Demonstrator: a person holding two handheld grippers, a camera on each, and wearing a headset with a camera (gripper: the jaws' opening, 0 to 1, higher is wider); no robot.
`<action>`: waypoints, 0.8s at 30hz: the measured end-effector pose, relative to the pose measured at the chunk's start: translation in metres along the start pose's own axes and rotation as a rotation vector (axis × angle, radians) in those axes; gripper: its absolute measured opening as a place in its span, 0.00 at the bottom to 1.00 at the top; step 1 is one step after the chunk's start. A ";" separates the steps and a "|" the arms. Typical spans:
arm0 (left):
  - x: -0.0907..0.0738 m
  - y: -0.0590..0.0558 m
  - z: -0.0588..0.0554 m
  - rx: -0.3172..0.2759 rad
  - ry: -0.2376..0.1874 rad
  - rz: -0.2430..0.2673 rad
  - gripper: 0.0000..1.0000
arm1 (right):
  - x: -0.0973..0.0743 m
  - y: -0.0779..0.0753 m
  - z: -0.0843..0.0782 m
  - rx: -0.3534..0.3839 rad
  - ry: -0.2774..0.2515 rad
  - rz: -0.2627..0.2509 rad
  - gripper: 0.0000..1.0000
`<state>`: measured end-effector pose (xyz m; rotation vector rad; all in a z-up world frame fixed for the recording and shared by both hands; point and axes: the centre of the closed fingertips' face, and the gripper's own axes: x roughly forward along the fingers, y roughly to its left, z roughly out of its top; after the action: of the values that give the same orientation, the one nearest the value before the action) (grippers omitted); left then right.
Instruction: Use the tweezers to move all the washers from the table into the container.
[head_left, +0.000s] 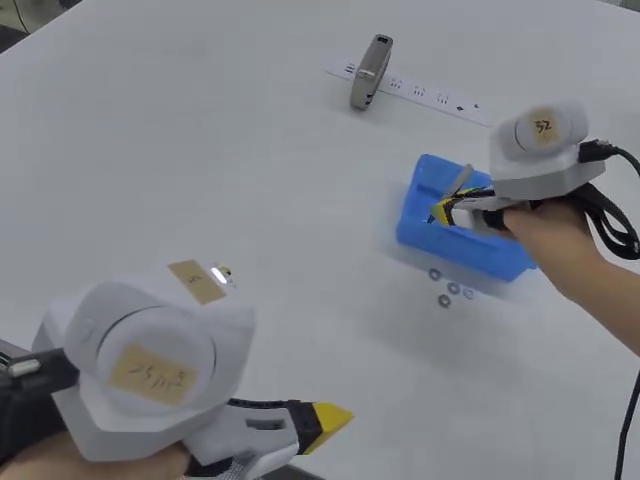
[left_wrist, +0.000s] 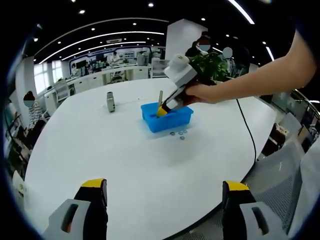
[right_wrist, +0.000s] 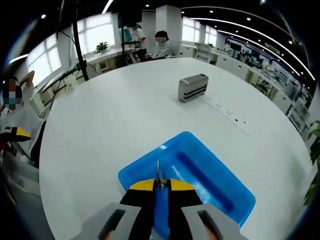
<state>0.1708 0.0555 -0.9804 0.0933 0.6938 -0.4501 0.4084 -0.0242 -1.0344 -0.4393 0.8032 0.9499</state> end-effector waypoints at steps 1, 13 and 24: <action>-0.001 0.000 0.000 -0.004 -0.002 0.000 0.98 | -0.001 0.001 0.000 0.005 -0.002 0.008 0.04; -0.004 0.002 0.003 0.011 -0.013 0.009 0.98 | -0.011 -0.001 0.005 -0.001 -0.018 -0.010 0.04; -0.010 0.007 0.003 0.005 -0.024 0.031 0.98 | -0.025 0.005 0.003 -0.014 -0.029 -0.004 0.04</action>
<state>0.1686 0.0648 -0.9723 0.1031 0.6663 -0.4225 0.3964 -0.0335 -1.0132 -0.4385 0.7693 0.9570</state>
